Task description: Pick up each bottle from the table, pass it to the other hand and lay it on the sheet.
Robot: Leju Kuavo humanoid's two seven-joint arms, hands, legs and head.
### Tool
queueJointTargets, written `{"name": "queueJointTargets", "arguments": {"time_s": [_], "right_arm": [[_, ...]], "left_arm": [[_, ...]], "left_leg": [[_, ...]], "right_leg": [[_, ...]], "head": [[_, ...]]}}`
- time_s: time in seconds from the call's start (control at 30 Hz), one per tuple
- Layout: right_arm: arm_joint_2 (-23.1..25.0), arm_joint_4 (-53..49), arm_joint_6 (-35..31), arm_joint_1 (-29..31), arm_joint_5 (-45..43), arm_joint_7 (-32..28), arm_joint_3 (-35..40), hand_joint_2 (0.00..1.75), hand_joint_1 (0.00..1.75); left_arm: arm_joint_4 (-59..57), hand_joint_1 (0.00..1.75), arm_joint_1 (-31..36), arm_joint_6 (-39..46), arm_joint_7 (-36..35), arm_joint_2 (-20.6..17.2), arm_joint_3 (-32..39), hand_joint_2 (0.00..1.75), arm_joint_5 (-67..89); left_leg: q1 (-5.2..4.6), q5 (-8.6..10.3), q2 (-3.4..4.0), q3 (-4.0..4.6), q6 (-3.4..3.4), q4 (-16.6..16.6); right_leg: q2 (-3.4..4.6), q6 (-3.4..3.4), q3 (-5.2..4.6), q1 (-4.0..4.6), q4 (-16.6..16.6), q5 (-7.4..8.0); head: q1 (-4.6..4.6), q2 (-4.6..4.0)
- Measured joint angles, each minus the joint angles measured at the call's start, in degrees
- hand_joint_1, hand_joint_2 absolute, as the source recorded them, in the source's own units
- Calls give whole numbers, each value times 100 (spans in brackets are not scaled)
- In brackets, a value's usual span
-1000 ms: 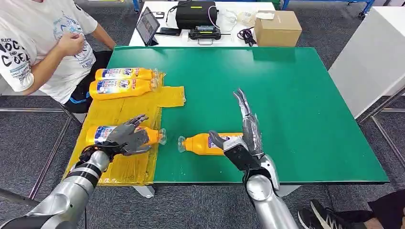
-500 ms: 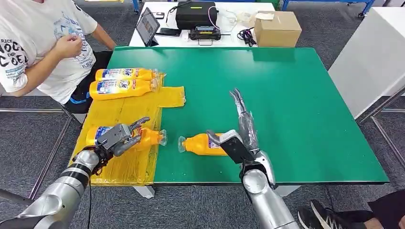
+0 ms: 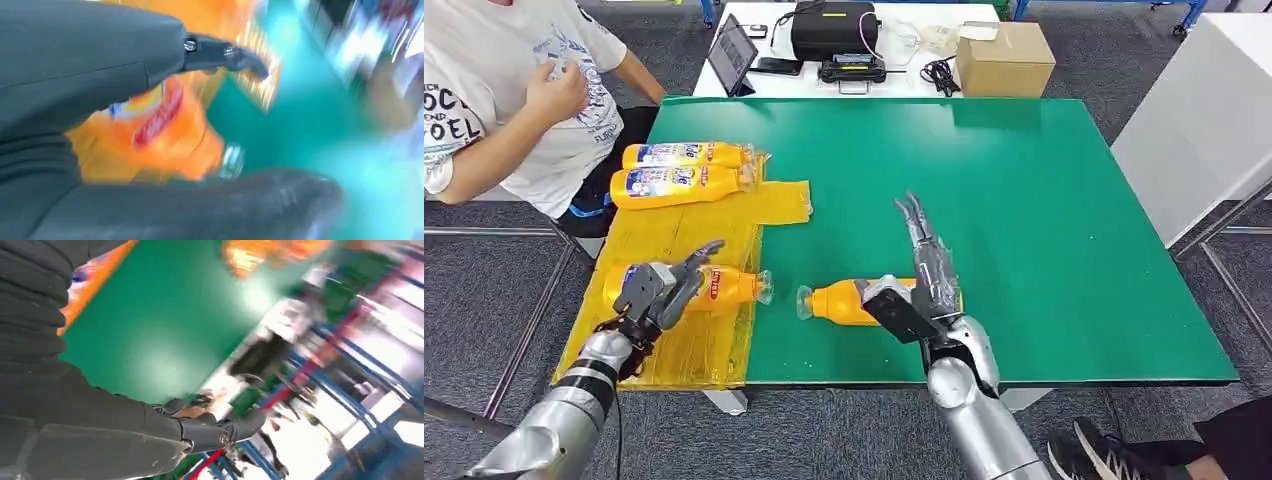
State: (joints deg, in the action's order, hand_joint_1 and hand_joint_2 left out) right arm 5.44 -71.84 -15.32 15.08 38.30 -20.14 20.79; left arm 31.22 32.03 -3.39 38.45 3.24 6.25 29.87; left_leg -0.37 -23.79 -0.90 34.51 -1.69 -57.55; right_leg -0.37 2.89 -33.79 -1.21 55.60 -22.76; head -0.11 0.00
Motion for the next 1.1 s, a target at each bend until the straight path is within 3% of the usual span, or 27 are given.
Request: {"name": "queueJointTargets", "arguments": {"time_s": [0.1,0.3,0.57,1.1], "right_arm": [[-266,495,737,293,166,290,89,175,0],[-756,1957,2380,1071,-75,158,446,175,0],[-1060,3009,2391,1636,-167,-106,918,175,0],[-1206,3318,2410,1831,-291,6,1290,175,0]], "left_arm": [[643,0,-290,1740,39,328,68,175,-385],[1838,0,-808,2973,50,520,-232,175,-1569],[2384,0,-916,3117,50,574,-813,175,-1792],[2837,0,-1061,3331,50,570,-1290,175,-1997]], "left_leg": [[-5,3,-2,18,-5,-1],[-9,3,-3,25,-6,-6],[-4,3,-3,17,-6,-4],[-6,6,-3,-1,-11,-5]], "right_leg": [[-1,15,-9,-5,0,10],[-2,20,-24,-9,-4,13],[-9,19,-16,-4,-5,11],[-8,21,1,-6,-6,14]], "head": [[2,0],[-4,0],[-2,0],[-2,0]]}}
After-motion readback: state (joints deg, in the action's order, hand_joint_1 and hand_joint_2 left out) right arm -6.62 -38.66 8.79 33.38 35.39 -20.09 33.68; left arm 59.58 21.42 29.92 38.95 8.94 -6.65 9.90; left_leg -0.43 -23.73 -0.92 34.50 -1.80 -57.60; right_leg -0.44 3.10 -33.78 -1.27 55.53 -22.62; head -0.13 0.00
